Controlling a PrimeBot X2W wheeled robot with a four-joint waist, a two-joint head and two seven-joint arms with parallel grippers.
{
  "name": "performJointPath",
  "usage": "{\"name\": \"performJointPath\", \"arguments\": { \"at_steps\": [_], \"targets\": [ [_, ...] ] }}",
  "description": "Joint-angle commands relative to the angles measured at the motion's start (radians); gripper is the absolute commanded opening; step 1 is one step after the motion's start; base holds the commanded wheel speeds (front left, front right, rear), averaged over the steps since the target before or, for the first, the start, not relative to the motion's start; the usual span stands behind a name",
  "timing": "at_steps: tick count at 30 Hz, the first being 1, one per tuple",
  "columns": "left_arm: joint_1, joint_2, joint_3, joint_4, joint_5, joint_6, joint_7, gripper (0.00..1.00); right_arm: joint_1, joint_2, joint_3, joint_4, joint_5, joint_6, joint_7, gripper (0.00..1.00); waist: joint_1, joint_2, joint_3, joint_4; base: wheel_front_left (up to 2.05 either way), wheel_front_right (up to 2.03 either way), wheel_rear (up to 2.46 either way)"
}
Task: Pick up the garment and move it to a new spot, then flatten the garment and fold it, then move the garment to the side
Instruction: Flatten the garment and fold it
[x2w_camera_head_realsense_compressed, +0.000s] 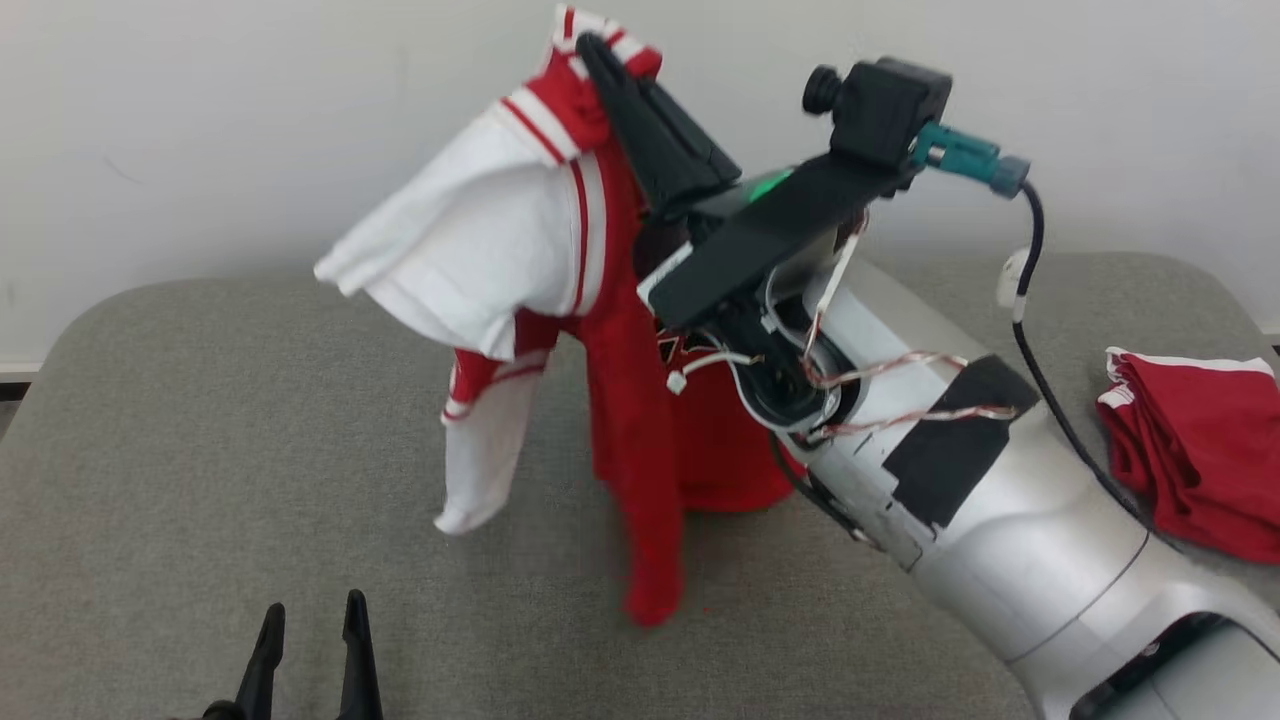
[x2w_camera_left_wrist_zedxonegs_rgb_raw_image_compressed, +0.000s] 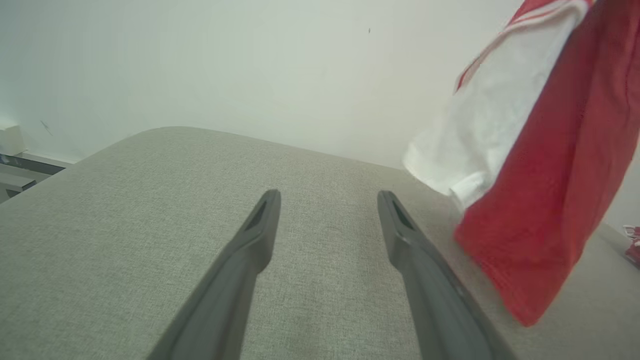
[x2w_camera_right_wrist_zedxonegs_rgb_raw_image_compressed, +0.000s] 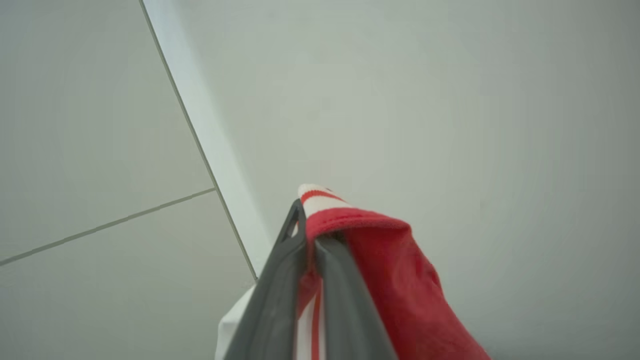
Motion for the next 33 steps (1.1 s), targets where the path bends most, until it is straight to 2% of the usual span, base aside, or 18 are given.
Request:
{"name": "performJointPath", "arguments": {
  "at_steps": [1,4,7,10,12,15,20,27,28,29,30,33],
  "targets": [
    [0.007,0.0,0.001,-0.002,-0.006,0.005,-0.001,1.0,-0.014,0.0,0.003,0.005,0.015,-0.003,-0.009,0.0,0.0,-0.0001,0.001,-0.001,0.0,0.0,0.0],
    [0.003,0.0,0.0,-0.003,-0.005,0.005,-0.001,1.0,-0.07,0.0,-0.003,0.067,0.101,-0.003,-0.036,0.0,0.0,-0.0001,0.006,-0.005,0.0,0.0,0.0],
    [-0.002,0.0,0.002,-0.008,-0.008,0.005,-0.001,1.0,-0.062,-0.002,-0.033,0.158,0.095,-0.003,-0.039,0.0,0.0,-0.0001,0.013,-0.011,0.0,0.0,0.0],
    [0.002,0.0,0.012,-0.014,-0.008,0.005,-0.001,1.0,-0.008,-0.001,-0.113,0.276,0.009,-0.003,-0.04,0.0,0.0,-0.0001,0.024,-0.033,0.0,0.0,0.0],
    [0.003,0.0,0.017,-0.015,-0.01,0.005,-0.001,1.0,0.023,-0.003,-0.2,0.351,-0.079,-0.003,-0.04,0.0,0.0,-0.0001,0.032,-0.049,0.0,0.0,0.0],
    [-0.008,0.0,0.015,-0.017,-0.01,0.008,-0.001,1.0,0.103,-0.037,-0.332,0.433,-0.206,-0.003,-0.04,0.0,0.0,-0.0001,0.041,-0.068,0.0,0.0,0.0],
    [-0.025,0.0,0.01,-0.01,-0.009,0.003,-0.001,1.0,0.246,-0.088,-0.503,0.466,-0.372,-0.003,-0.039,0.0,0.0,-0.0001,0.048,-0.087,0.0,0.0,0.0],
    [-0.032,0.0,-0.002,-0.001,-0.007,0.001,-0.001,1.0,0.434,-0.085,-0.696,0.475,-0.485,-0.003,-0.038,0.0,0.0,-0.0001,0.052,-0.095,0.0,0.0,0.0],
    [-0.033,0.0,-0.002,0.0,-0.005,0.0,-0.001,1.0,0.449,-0.081,-0.71,0.477,-0.501,-0.003,-0.039,0.14,0.0,-0.0001,0.052,-0.095,0.0,0.0,0.0],
    [-0.033,0.0,-0.002,0.001,-0.003,0.0,-0.001,1.0,0.464,-0.077,-0.725,0.479,-0.516,-0.003,-0.038,0.88,0.0,-0.0001,0.052,-0.094,0.0,0.0,0.0],
    [-0.033,0.0,-0.002,0.002,-0.001,-0.001,-0.001,1.0,0.477,-0.072,-0.733,0.487,-0.532,-0.003,-0.038,1.0,0.0,-0.0001,0.052,-0.093,0.0,0.0,0.0],
    [-0.032,0.0,-0.003,0.005,0.004,-0.002,-0.001,1.0,0.502,-0.073,-0.714,0.512,-0.598,-0.003,-0.033,1.0,0.0,-0.0001,0.046,-0.089,0.0,0.0,0.0]
  ]
}}
